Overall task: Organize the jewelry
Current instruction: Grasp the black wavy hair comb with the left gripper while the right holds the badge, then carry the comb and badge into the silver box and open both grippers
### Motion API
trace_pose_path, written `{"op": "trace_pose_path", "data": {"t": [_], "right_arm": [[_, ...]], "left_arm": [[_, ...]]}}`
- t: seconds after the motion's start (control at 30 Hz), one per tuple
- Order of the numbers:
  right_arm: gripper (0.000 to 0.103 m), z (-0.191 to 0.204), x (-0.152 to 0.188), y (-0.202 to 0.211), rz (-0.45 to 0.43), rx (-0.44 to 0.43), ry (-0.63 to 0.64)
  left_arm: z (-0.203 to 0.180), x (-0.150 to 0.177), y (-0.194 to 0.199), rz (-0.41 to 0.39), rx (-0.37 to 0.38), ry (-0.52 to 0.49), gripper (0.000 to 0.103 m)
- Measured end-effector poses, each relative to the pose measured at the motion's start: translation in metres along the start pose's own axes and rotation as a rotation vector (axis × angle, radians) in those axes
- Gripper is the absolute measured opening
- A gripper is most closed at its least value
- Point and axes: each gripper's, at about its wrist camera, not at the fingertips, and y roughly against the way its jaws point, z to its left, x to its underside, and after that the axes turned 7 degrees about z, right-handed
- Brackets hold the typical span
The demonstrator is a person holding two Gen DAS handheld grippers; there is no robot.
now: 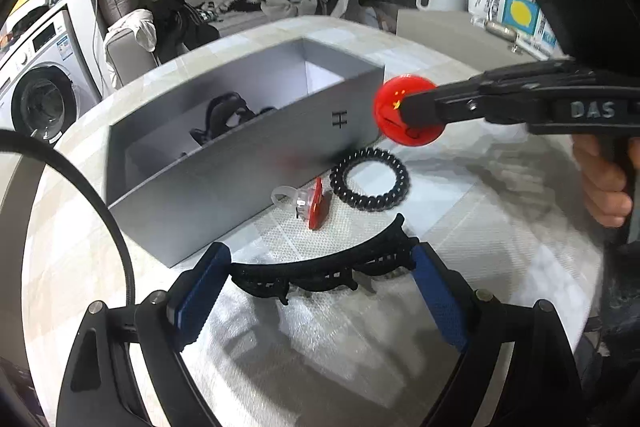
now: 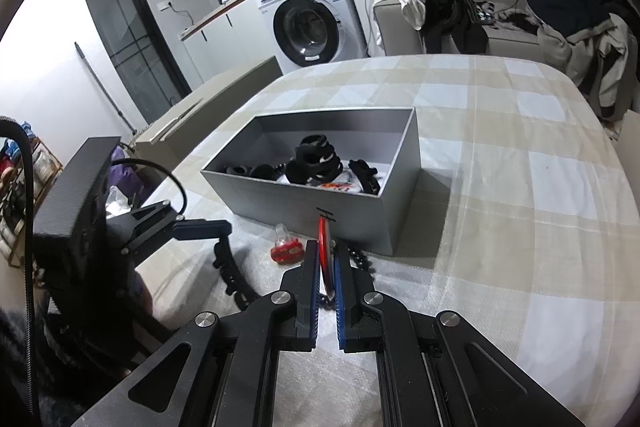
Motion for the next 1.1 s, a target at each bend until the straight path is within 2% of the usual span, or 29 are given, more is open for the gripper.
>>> {"op": "trace_pose_path", "data": {"t": [0.17, 0.27, 0.53, 0.67, 1.1], "right_arm": [[0.006, 0.003, -0.003, 0.012, -0.055, -0.022, -0.009], [0.006, 0.004, -0.006, 0.022, -0.093, -0.031, -0.019], [0.006, 0.005, -0.013, 0.04, -0.178, -0.034, -0.048], [0.006, 0.0, -0.017, 0.04, -0.189, -0.042, -0.078], [0.006, 0.002, -0.037, 0.039, -0.203, -0.03, -0.085]], "left_arm": [[0.006, -0.004, 0.019, -0.075, -0.004, 0.046, 0.088], [0.013, -0.007, 0.035, -0.15, 0.003, 0.091, 0.088], [0.029, -0.014, 0.053, -0.268, -0.05, 0.186, 0.088], [0.038, -0.015, 0.056, -0.292, -0.049, 0.232, 0.088], [0.056, -0.023, 0.054, -0.325, -0.093, 0.285, 0.088]]}}
